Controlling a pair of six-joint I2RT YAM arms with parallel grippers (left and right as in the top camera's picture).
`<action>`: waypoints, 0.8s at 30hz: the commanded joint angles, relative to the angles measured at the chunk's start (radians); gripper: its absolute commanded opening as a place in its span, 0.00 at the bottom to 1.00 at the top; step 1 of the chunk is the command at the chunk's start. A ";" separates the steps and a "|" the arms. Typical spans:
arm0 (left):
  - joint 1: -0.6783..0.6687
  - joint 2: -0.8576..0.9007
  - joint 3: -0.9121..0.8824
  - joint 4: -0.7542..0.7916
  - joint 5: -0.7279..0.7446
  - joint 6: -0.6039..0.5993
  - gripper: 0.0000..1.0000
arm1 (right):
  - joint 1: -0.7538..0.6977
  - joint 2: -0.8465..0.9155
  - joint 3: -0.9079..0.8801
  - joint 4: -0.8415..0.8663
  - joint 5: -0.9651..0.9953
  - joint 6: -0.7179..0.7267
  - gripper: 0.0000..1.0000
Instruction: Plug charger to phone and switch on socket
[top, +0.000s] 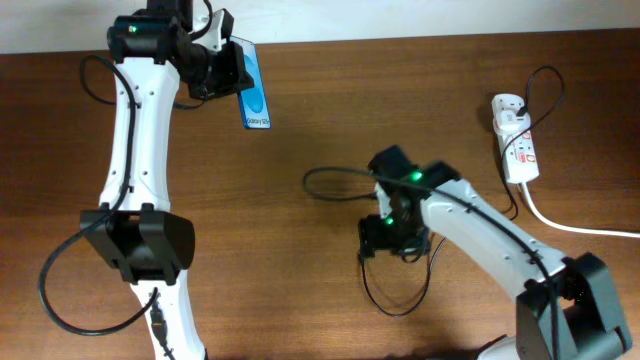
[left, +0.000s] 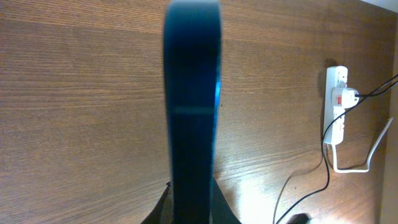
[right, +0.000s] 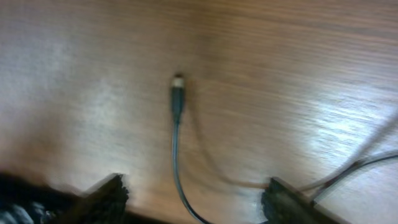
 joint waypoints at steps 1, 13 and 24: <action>-0.004 -0.009 0.008 0.006 0.007 0.016 0.00 | 0.064 0.003 -0.047 0.074 -0.011 0.080 0.52; -0.008 -0.009 0.008 0.002 0.008 0.016 0.00 | 0.098 0.167 -0.054 0.152 -0.011 0.131 0.33; -0.008 -0.009 0.008 0.000 0.008 0.016 0.00 | 0.098 0.167 -0.054 0.165 -0.003 0.130 0.24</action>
